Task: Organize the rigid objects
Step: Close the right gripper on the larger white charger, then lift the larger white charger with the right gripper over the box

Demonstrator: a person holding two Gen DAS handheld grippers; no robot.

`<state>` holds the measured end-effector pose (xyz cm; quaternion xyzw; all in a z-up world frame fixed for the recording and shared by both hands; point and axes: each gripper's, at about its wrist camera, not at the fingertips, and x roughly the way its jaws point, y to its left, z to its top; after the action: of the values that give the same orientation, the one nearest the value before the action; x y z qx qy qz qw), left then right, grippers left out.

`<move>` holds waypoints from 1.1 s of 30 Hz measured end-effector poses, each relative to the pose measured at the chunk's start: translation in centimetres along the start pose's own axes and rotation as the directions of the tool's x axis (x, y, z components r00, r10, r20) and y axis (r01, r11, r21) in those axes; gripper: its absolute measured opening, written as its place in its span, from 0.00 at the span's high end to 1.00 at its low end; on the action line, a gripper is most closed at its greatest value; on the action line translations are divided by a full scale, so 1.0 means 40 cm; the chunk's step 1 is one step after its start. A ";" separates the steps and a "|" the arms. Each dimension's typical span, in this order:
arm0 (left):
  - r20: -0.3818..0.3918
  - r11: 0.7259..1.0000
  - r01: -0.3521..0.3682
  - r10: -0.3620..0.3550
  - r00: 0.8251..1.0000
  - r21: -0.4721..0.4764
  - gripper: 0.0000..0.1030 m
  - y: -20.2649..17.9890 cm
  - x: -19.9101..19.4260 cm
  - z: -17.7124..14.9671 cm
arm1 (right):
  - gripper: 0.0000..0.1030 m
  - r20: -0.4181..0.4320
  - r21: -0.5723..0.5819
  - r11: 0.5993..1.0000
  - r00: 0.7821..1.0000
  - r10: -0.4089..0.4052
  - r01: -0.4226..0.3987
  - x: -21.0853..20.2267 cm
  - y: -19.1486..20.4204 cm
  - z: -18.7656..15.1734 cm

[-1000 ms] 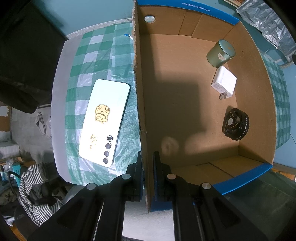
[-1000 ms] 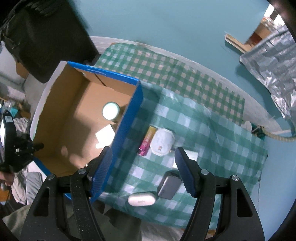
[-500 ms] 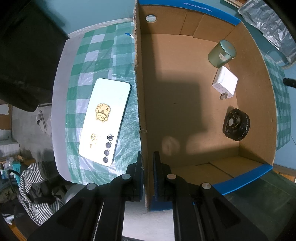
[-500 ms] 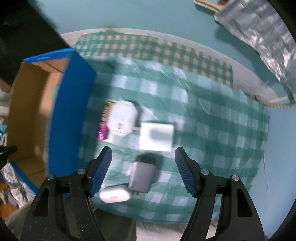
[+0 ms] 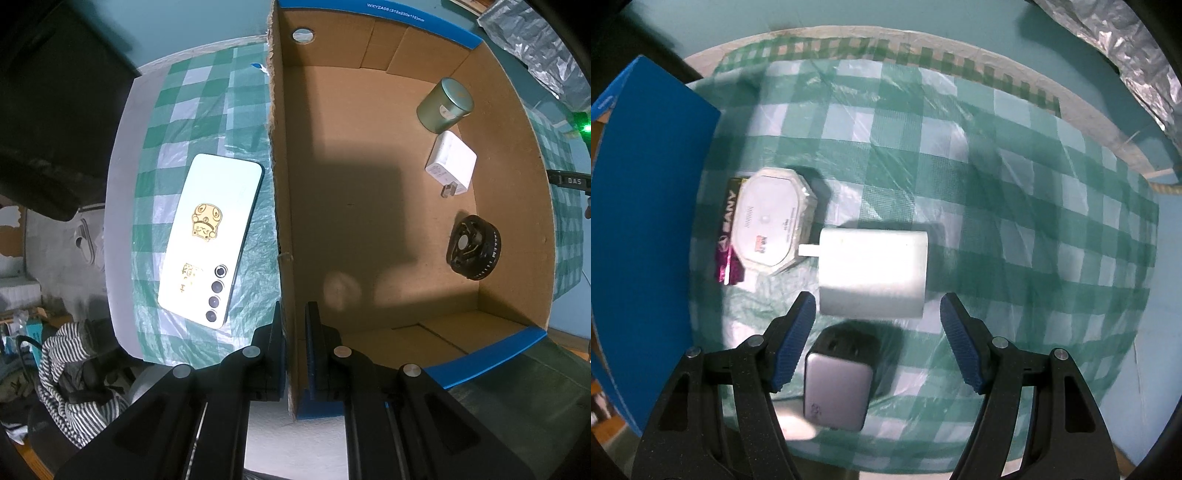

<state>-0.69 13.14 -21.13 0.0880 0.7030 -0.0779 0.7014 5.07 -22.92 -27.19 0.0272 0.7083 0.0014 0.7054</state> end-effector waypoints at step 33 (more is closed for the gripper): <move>-0.001 1.000 -0.001 0.001 1.000 -0.006 0.92 0.002 0.000 -0.001 | 0.44 -0.013 -0.005 1.000 1.000 0.011 -0.011 -0.012 0.011 0.019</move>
<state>-0.71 13.21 -21.15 0.0866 0.7036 -0.0754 0.7013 5.84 -22.54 -26.69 0.0295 0.7129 0.0071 0.7006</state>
